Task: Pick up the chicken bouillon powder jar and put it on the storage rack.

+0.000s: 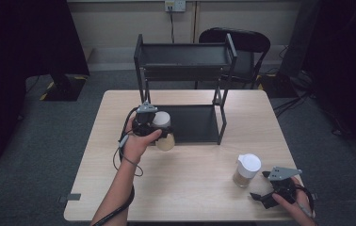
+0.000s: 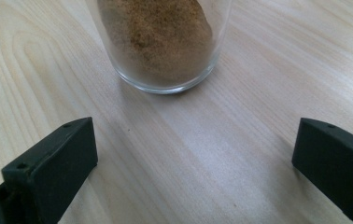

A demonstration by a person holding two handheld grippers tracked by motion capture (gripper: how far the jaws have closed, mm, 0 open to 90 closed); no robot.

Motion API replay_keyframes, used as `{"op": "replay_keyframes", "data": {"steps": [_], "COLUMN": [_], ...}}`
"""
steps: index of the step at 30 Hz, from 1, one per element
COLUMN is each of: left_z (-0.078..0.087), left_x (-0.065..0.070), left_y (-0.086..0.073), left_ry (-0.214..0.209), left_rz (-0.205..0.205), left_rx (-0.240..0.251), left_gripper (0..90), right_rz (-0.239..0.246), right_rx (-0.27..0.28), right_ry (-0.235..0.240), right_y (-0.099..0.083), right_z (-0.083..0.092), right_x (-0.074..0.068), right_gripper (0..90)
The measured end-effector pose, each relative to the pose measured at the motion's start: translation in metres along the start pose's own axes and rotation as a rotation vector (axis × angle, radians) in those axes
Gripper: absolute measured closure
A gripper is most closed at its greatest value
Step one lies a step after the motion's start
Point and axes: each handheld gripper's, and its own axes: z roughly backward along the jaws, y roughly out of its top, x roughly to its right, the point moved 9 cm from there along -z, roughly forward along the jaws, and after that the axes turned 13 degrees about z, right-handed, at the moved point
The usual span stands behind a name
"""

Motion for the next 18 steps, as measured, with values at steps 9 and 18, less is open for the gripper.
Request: {"op": "replay_keyframes", "data": {"steps": [9,18], "left_z": [0.002,0.005], "left_x": [0.002,0.006], "left_y": [0.017,0.036], "left_ry": [-0.003,-0.003], "left_rz": [-0.004,-0.008], "left_rx": [0.002,0.005], "left_gripper": [33.9,33.9], "right_rz": [0.0,0.0], "right_rx": [0.0,0.0], "right_ry": [0.0,0.0], "right_y": [0.0,0.0], "right_z": [0.0,0.0], "right_x": [0.0,0.0], "right_gripper": [0.0,0.0]}}
